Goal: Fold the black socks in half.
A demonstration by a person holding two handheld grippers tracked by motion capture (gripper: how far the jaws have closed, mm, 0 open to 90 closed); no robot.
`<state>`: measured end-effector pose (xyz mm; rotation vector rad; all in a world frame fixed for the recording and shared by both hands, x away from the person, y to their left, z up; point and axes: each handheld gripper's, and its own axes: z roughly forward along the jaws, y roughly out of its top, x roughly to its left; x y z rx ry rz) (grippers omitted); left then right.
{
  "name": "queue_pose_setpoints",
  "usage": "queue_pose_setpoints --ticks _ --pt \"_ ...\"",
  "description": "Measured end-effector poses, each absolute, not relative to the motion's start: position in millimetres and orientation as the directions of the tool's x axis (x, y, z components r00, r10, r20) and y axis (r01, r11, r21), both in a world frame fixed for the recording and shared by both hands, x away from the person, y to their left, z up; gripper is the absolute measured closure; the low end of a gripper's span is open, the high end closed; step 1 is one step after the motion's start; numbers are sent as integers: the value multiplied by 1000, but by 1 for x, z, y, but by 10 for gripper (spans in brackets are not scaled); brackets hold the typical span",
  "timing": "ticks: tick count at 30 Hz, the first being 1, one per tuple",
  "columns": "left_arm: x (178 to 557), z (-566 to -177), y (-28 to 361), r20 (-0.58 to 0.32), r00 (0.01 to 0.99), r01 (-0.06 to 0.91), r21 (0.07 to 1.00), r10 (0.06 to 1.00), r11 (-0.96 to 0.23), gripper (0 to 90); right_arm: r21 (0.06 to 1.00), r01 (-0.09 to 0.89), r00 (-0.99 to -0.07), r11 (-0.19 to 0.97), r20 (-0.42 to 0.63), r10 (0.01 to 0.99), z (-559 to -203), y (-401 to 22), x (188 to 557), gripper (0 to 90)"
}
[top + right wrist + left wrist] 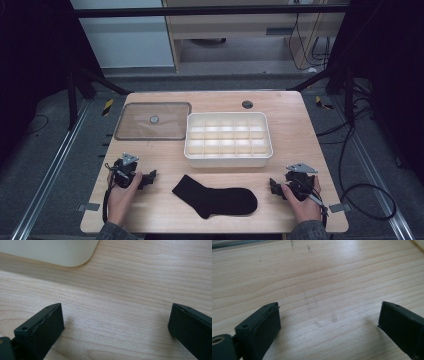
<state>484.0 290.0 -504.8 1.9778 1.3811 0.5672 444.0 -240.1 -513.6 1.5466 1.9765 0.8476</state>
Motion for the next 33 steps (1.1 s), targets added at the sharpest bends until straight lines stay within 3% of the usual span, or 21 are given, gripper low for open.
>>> queue_pose_setpoints --ticks 13,19,26,33 --pt "472 -494 286 -97 429 640 734 898 -226 59 726 668 -244 166 3 970 -513 -240 444 8" --pt "468 -491 278 -84 474 628 730 876 -270 85 723 671 -249 168 6 969 -512 -241 444 23" --pt "463 -487 272 -66 499 615 730 864 -300 99 725 667 -257 173 6 966 -510 -242 442 96" --pt "457 -478 266 -60 526 607 725 848 -325 114 729 659 -284 184 15 959 -498 -240 436 223"
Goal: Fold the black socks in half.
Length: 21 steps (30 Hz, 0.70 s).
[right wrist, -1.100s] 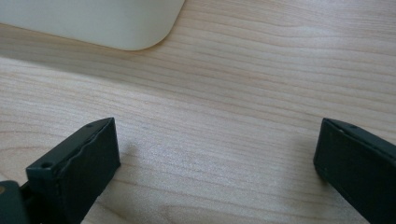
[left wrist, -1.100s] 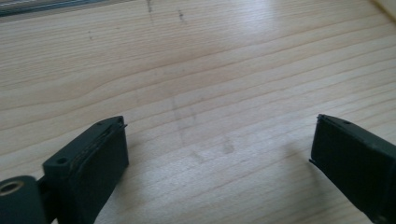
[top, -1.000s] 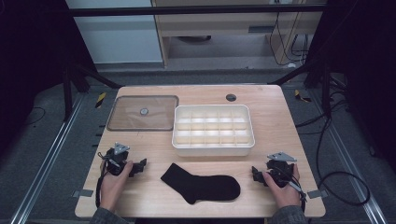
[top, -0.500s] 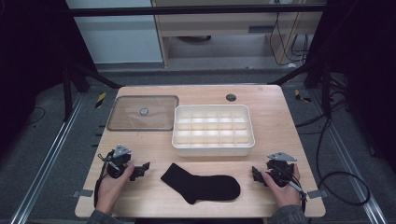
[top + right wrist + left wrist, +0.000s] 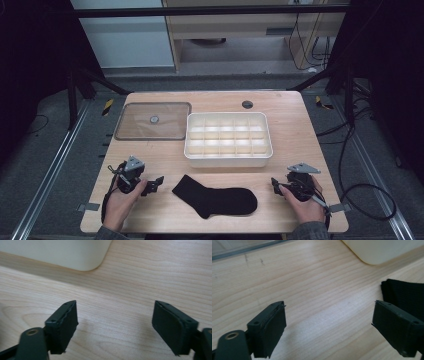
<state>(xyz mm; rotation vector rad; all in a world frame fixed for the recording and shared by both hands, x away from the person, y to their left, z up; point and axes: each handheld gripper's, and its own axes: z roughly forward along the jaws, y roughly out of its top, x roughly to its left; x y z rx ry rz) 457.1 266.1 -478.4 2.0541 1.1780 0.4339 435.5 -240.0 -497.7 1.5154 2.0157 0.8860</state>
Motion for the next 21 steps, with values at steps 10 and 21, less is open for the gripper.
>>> queue_pose_setpoints --ticks 10,21 --pt "450 -465 257 -75 556 632 685 828 -363 134 666 691 -423 283 55 904 -466 -208 427 412" --pt "451 -451 232 -57 600 653 611 798 -447 136 594 716 -521 367 106 847 -444 -184 426 495"
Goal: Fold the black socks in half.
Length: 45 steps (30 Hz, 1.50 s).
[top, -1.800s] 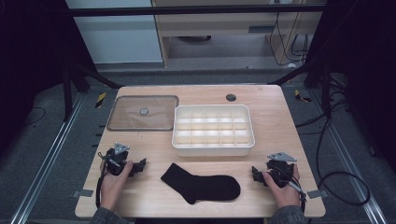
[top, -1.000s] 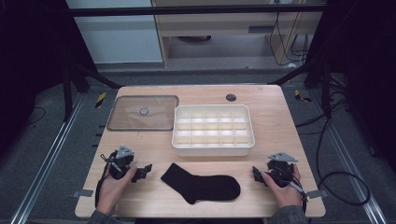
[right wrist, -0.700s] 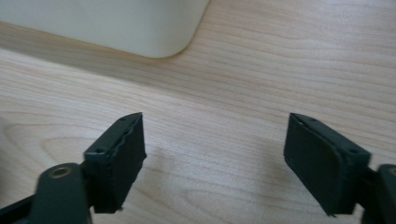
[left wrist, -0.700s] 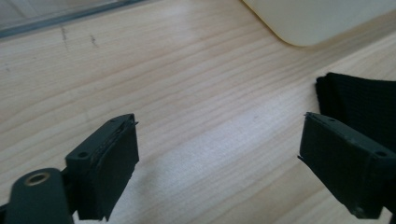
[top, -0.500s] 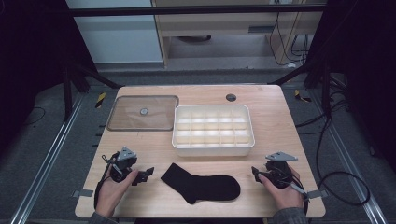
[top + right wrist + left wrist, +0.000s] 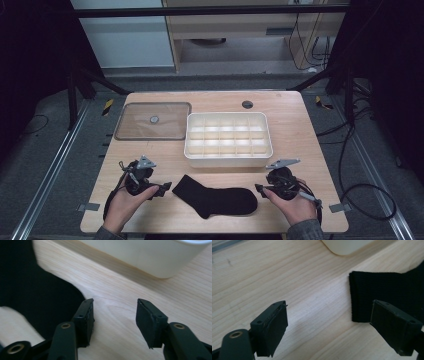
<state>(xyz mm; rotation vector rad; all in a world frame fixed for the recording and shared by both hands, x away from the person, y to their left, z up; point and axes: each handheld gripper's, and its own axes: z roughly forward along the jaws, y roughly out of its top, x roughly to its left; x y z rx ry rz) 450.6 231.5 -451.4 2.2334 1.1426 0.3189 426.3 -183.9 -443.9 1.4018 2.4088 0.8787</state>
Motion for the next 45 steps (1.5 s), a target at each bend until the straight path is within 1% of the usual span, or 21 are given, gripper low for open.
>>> queue_pose_setpoints --ticks 2,4,6,7,8,10,14,16,17,20,21,22,23,24,25,26,29,32,38,39,45 --pt "454 -443 224 -54 625 656 577 779 -486 171 574 730 -539 371 149 829 -436 -179 424 528" --pt "456 -440 220 -56 635 656 565 770 -501 173 562 733 -548 383 154 822 -434 -176 423 536" --pt "458 -437 215 -45 649 652 545 759 -526 200 539 741 -552 400 150 820 -433 -172 422 552" --pt "460 -437 212 -48 661 652 531 749 -542 211 512 747 -563 425 146 813 -435 -168 421 587" --pt "463 -436 207 -54 668 657 510 742 -555 222 501 750 -563 431 143 814 -437 -166 421 593" --pt "464 -436 206 -52 673 659 494 738 -566 256 482 752 -572 450 136 809 -439 -164 420 589" --pt "466 -437 198 -32 693 650 458 720 -606 263 459 763 -569 456 142 810 -441 -158 421 546" --pt "467 -437 195 -34 695 651 454 718 -609 266 438 763 -579 476 135 804 -445 -153 423 547" --pt "468 -437 194 -32 699 648 451 715 -613 267 416 762 -587 496 123 800 -448 -149 426 530" --pt "468 -436 192 -37 700 647 456 713 -612 275 404 765 -586 501 116 802 -451 -146 427 536" --pt "470 -437 191 -37 700 650 447 713 -615 287 385 767 -591 513 115 798 -454 -144 429 566" --pt "470 -437 191 -37 700 650 447 713 -615 302 385 767 -591 513 115 798 -454 -144 429 566" --pt "471 -438 191 -39 699 653 444 715 -614 315 374 767 -596 521 119 794 -456 -144 431 668" --pt "471 -438 191 -39 699 653 444 715 -614 320 374 767 -596 521 119 794 -456 -144 431 668" --pt "472 -438 191 -39 699 652 445 714 -614 320 367 768 -598 525 118 793 -457 -144 431 709" --pt "472 -438 191 -38 699 652 446 715 -613 328 361 768 -601 528 122 790 -458 -143 431 797" --pt "473 -438 190 -40 700 651 447 713 -613 341 369 758 -612 538 118 782 -457 -145 430 853" --pt "474 -439 191 -39 698 654 442 715 -614 354 372 756 -616 539 123 778 -456 -145 429 858" --pt "474 -446 189 -46 706 655 422 707 -626 423 381 750 -622 540 128 773 -454 -146 426 854" --pt "474 -448 188 -48 708 655 416 705 -630 452 385 748 -624 541 130 770 -453 -146 426 848" --pt "470 -455 177 -39 735 637 384 677 -669 495 391 740 -633 548 129 763 -452 -144 425 838"
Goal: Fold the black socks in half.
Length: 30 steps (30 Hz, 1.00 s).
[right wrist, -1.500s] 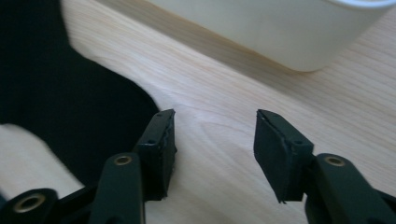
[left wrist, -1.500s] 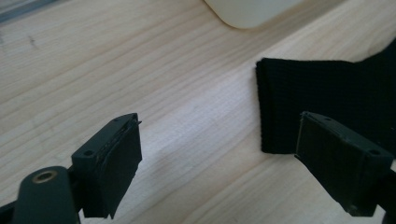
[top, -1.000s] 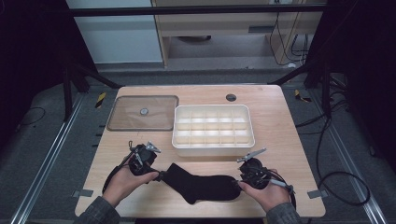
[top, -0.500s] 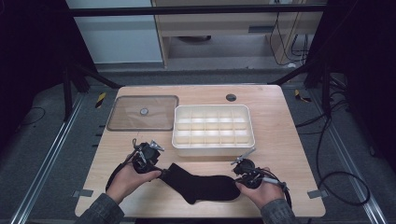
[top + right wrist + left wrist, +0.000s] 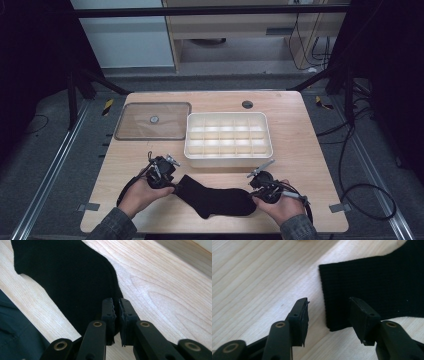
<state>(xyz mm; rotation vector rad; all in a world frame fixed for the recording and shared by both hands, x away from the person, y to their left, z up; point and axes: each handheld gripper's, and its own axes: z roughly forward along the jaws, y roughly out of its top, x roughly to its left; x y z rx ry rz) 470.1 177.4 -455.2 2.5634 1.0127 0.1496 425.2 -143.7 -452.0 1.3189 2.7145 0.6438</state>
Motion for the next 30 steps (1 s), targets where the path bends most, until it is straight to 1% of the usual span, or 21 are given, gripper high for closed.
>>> queue_pose_setpoints --ticks 1,6,7,8,12,16,23,24,26,27,30 --pt "468 -457 174 -29 745 626 375 666 -684 499 393 735 -639 553 128 758 -453 -142 424 833" --pt "472 -463 174 -41 736 643 355 676 -678 526 397 728 -647 559 129 751 -454 -142 423 829" --pt "472 -463 174 -50 734 647 355 677 -675 537 400 725 -650 561 127 749 -454 -142 423 829" --pt "472 -463 174 -54 735 646 357 675 -675 570 402 724 -651 561 130 748 -453 -143 423 829" --pt "471 -463 173 -49 740 641 352 671 -682 593 397 727 -648 559 132 750 -453 -142 423 829" --pt "469 -463 171 -45 745 635 351 665 -688 636 402 721 -655 564 133 743 -453 -141 423 828" --pt "468 -465 171 -52 745 639 343 665 -689 671 409 714 -661 568 127 739 -450 -141 423 831" --pt "468 -465 171 -63 744 643 342 666 -686 700 409 712 -663 571 126 738 -449 -141 423 836" --pt "468 -465 171 -69 746 641 342 663 -687 715 410 710 -666 573 124 736 -449 -141 423 838" --pt "467 -466 171 -78 747 642 344 660 -685 742 410 708 -668 575 124 734 -449 -141 423 841" --pt "468 -466 172 -84 749 639 349 657 -685 762 404 717 -660 569 128 741 -449 -141 423 854"
